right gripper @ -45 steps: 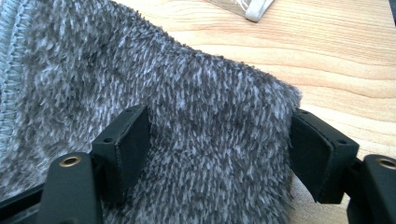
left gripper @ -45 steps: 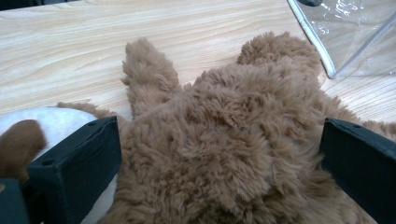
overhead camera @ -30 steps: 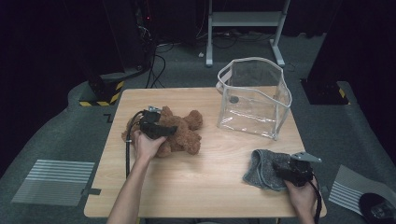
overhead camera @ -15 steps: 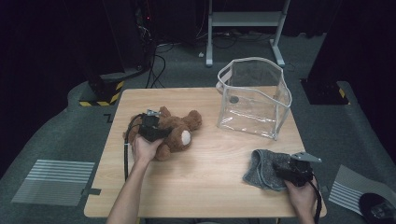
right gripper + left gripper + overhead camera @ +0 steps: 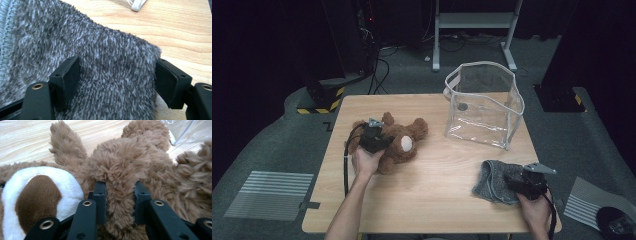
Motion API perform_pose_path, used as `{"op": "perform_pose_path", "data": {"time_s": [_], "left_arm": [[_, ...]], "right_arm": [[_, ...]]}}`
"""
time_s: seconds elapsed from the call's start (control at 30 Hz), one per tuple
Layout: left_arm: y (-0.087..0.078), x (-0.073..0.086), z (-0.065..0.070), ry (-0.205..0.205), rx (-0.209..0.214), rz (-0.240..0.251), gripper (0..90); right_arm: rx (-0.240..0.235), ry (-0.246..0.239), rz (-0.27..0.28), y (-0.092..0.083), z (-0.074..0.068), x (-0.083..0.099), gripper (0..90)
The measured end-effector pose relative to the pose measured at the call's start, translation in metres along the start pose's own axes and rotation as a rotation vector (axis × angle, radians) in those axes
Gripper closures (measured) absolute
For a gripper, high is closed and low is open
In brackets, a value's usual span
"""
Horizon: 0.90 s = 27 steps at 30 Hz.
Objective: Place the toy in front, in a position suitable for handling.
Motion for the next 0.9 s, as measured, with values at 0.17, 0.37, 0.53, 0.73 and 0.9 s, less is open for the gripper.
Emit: {"op": "perform_pose_path", "data": {"time_s": [0.17,0.37,0.53,0.73,0.9], "left_arm": [[-0.004,0.001,0.002,-0.008,0.018,0.015,73.1],[-0.006,0.000,0.007,0.003,0.027,0.018,73.9],[-0.007,-0.001,0.014,0.011,0.050,0.024,74.2],[-0.007,-0.002,0.031,0.033,0.091,0.028,74.5],[-0.008,-0.004,0.047,0.059,0.120,0.030,74.4]], "right_arm": [[0.000,0.004,-0.001,0.000,0.000,0.000,25.5],[0.000,0.005,-0.001,0.000,0.000,0.000,25.5],[0.000,0.005,-0.001,0.000,0.000,0.000,25.6],[0.000,0.005,-0.001,0.000,0.000,0.000,25.5],[0.000,0.005,-0.001,0.000,0.000,0.000,25.6]]}}
Point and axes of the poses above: each handheld gripper's, and its own axes: y roughly forward along the jaws, x roughly out of its underside, z roughly to its right, the point moved 4 cm from there along y, roughly forward along the jaws, and after that the axes turned 6 degrees about y, right-handed, at the moved point
